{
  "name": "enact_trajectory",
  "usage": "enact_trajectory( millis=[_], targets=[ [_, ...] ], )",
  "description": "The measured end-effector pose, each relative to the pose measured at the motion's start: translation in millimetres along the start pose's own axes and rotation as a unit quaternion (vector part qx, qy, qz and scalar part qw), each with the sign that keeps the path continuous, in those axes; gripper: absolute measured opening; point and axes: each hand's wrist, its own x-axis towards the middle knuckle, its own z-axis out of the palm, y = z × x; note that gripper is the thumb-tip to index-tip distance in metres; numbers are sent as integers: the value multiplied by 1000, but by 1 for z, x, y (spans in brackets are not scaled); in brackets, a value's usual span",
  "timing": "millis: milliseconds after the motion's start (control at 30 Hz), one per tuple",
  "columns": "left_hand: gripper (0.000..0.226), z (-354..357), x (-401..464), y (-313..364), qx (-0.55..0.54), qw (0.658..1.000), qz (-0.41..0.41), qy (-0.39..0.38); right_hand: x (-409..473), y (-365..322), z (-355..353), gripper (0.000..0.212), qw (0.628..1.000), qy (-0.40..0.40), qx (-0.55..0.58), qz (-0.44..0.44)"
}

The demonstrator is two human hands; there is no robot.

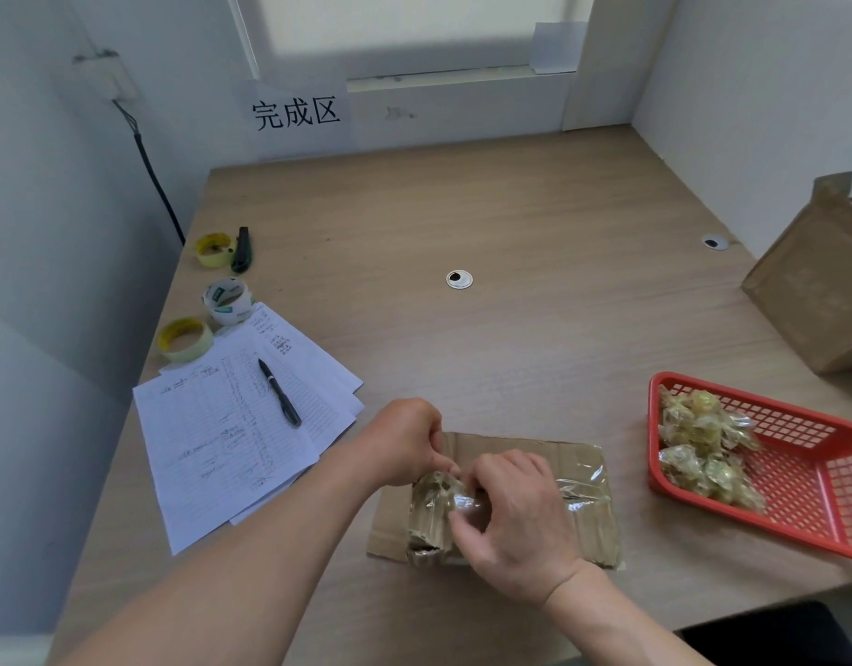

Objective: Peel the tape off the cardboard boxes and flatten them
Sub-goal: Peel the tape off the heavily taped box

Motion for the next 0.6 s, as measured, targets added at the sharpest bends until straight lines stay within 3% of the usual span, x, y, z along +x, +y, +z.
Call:
enact_trajectory(
  millis=[233,400,600],
  targets=[
    [37,4,-3,0,12,1000,10,14,4,-2,-2,36,998,-32,43,46],
    [37,5,-5,-1,27,999,22,30,0,-6,-5,25,995,6,87,43],
    [35,8,-11,-1,18,998,20,54,-7,-10,-10,31,991,50,106,68]
  ],
)
